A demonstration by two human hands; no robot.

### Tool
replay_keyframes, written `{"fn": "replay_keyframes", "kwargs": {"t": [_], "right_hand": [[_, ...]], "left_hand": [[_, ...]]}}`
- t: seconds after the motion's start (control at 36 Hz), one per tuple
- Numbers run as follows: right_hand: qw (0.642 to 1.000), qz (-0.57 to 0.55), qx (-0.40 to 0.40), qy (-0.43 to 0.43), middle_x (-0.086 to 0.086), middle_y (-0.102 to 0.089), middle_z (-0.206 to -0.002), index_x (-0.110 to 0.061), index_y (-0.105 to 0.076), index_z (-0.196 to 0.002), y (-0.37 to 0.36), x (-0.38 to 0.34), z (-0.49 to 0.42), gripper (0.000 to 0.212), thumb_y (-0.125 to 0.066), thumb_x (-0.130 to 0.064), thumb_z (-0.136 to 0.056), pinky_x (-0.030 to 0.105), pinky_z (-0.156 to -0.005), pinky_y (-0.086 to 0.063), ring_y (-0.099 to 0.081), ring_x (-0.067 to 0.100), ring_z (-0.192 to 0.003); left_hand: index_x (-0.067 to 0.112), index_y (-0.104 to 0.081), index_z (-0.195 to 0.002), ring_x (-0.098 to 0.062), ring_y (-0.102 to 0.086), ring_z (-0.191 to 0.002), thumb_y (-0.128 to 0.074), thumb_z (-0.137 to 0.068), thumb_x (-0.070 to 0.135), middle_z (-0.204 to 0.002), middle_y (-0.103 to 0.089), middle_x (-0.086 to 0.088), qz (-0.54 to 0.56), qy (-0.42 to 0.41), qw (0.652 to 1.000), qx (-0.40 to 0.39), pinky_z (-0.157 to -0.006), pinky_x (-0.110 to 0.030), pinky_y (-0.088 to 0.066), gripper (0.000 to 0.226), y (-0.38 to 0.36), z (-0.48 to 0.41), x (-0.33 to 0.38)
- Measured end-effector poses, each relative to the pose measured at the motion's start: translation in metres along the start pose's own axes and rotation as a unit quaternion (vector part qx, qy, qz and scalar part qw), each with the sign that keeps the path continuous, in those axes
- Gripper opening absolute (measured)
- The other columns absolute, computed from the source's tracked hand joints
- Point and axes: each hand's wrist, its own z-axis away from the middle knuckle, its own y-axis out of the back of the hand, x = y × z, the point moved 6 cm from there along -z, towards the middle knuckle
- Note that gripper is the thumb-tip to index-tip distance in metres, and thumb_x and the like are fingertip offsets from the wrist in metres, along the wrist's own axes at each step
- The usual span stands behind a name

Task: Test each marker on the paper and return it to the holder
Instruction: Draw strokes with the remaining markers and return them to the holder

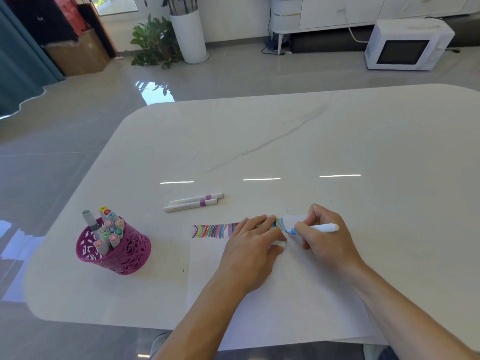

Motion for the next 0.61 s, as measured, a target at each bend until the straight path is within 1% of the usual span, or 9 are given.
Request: {"fn": "replay_keyframes", "kwargs": {"t": [0.11,0.17,0.25,0.31,0.36,0.39,0.44,0.5,0.61], "right_hand": [[1.000,0.001,-0.002,-0.005,0.003,-0.058,-0.050,-0.010,-0.048,-0.070,0.000,0.002,0.000,0.024,-0.063,-0.029,-0.068,0.029,-0.054,-0.037,-0.044,0.012,-0.047],[1.000,-0.012,-0.006,-0.013,0.003,-0.060,-0.051,-0.008,-0.049,-0.075,0.000,0.003,0.001,0.025,-0.061,-0.029,-0.069,0.029,-0.051,-0.038,-0.046,0.013,-0.047],[0.998,-0.053,-0.010,-0.026,0.008,-0.066,-0.057,-0.011,-0.054,-0.079,0.002,0.002,0.000,0.019,-0.061,-0.026,-0.070,0.027,-0.047,-0.040,-0.051,0.018,-0.048],[0.997,-0.079,-0.007,-0.024,0.010,-0.070,-0.063,-0.013,-0.060,-0.085,0.006,0.000,-0.001,0.017,-0.063,-0.024,-0.073,0.026,-0.046,-0.042,-0.056,0.019,-0.049],[0.994,-0.104,0.000,-0.016,0.011,-0.073,-0.068,-0.012,-0.064,-0.094,0.010,-0.004,0.000,0.019,-0.068,-0.021,-0.078,0.027,-0.046,-0.046,-0.062,0.022,-0.052],[0.994,-0.113,0.005,-0.010,0.011,-0.074,-0.070,-0.012,-0.066,-0.097,0.012,-0.006,0.000,0.017,-0.070,-0.017,-0.082,0.029,-0.048,-0.049,-0.064,0.023,-0.054],[0.992,-0.124,0.013,0.004,0.011,-0.076,-0.074,-0.011,-0.070,-0.098,0.015,-0.012,0.002,0.009,-0.071,-0.009,-0.089,0.029,-0.053,-0.053,-0.069,0.024,-0.059],[0.991,-0.130,0.015,0.016,0.010,-0.078,-0.076,-0.012,-0.075,-0.095,0.016,-0.019,0.006,0.007,-0.071,-0.008,-0.092,0.028,-0.058,-0.057,-0.073,0.025,-0.064],[0.987,-0.158,0.008,0.036,0.010,-0.079,-0.081,-0.014,-0.080,-0.095,0.015,-0.034,0.019,0.010,-0.070,-0.016,-0.098,0.030,-0.067,-0.064,-0.077,0.024,-0.073]], "left_hand": [[0.034,-0.068,-0.114,-0.007,-0.030,-0.143,-0.059,-0.097,0.032,-0.149,-0.047,0.016,0.031,0.016,0.999,0.001,-0.116,-0.023,-0.021,0.019,0.000,0.000,-0.001],[0.034,-0.069,-0.113,-0.006,-0.030,-0.142,-0.060,-0.097,0.031,-0.149,-0.047,0.017,0.051,0.026,0.998,-0.003,-0.114,-0.021,-0.020,0.018,0.000,0.000,-0.002],[0.036,-0.068,-0.116,-0.004,-0.029,-0.142,-0.060,-0.097,0.032,-0.152,-0.043,0.019,0.083,0.051,0.995,-0.025,-0.115,-0.020,-0.021,0.020,0.002,-0.001,-0.006],[0.038,-0.066,-0.117,-0.001,-0.032,-0.140,-0.060,-0.097,0.034,-0.152,-0.040,0.023,0.115,0.065,0.991,-0.028,-0.113,-0.020,-0.023,0.021,0.007,0.001,-0.010],[0.039,-0.064,-0.117,0.001,-0.037,-0.136,-0.059,-0.098,0.034,-0.150,-0.041,0.027,0.140,0.079,0.987,-0.010,-0.111,-0.021,-0.030,0.020,0.014,0.003,-0.014],[0.038,-0.064,-0.116,0.003,-0.041,-0.133,-0.060,-0.098,0.034,-0.147,-0.043,0.028,0.151,0.085,0.985,0.008,-0.108,-0.020,-0.033,0.019,0.019,0.004,-0.015],[0.036,-0.066,-0.112,0.007,-0.047,-0.124,-0.062,-0.097,0.034,-0.136,-0.052,0.029,0.170,0.096,0.979,0.051,-0.099,-0.010,-0.035,0.016,0.028,0.007,-0.015],[0.035,-0.068,-0.110,0.008,-0.052,-0.114,-0.064,-0.096,0.032,-0.121,-0.059,0.028,0.182,0.104,0.974,0.087,-0.088,-0.003,-0.035,0.014,0.036,0.010,-0.013],[0.040,-0.070,-0.111,-0.002,-0.062,-0.092,-0.063,-0.097,0.033,-0.094,-0.065,0.023,0.229,0.139,0.956,0.118,-0.074,-0.007,-0.043,0.018,0.043,0.019,-0.014]]}}
